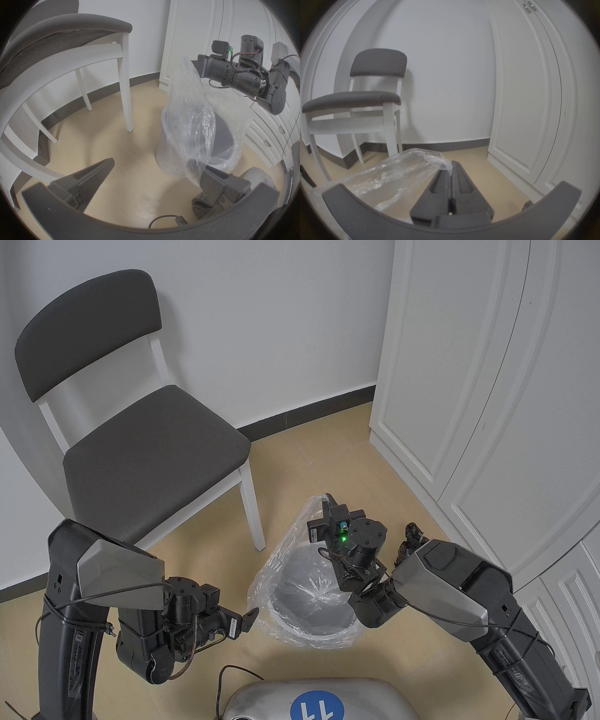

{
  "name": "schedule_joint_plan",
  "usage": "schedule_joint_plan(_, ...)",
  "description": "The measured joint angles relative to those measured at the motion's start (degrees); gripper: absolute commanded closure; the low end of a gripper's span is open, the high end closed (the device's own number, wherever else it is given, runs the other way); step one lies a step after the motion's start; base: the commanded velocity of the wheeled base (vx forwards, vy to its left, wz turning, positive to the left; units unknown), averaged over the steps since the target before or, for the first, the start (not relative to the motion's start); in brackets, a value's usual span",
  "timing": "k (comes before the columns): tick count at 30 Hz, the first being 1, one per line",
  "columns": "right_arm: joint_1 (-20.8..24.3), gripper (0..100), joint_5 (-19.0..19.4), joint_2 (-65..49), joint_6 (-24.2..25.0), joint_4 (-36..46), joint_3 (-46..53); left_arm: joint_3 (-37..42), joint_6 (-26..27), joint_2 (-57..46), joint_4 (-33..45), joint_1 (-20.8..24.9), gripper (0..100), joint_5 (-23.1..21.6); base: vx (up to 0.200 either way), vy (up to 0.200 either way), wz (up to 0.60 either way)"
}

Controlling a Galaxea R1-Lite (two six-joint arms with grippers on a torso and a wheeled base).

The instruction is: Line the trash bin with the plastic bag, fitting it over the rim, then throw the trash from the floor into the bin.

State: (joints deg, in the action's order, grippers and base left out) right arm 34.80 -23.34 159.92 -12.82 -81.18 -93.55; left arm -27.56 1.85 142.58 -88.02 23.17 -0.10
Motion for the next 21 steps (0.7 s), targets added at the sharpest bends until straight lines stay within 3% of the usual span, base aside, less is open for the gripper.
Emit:
schedule_joint_plan(9,-0.02,100,-0.63,6.12,-0.04,-0.11,-12.96,0.12,0.00,-0.22,-0.01,0.24,0,0.00,0.000,0.000,0.00)
schedule_joint_plan(16,-0.18,100,-0.63,8.78,-0.26,-0.30,-17.16,0.28,0.00,-0.33,-0.04,0.28,0,0.05,0.000,0.000,0.00)
schedule_joint_plan(17,-0.22,0,-0.66,9.00,-0.37,-0.28,-17.29,0.28,0.00,-0.35,-0.04,0.28,0,0.05,0.000,0.000,0.00)
schedule_joint_plan(21,-0.38,0,-0.68,9.50,-1.24,-0.59,-17.36,0.33,0.06,-0.40,-0.09,0.33,0,0.07,0.000,0.000,0.00)
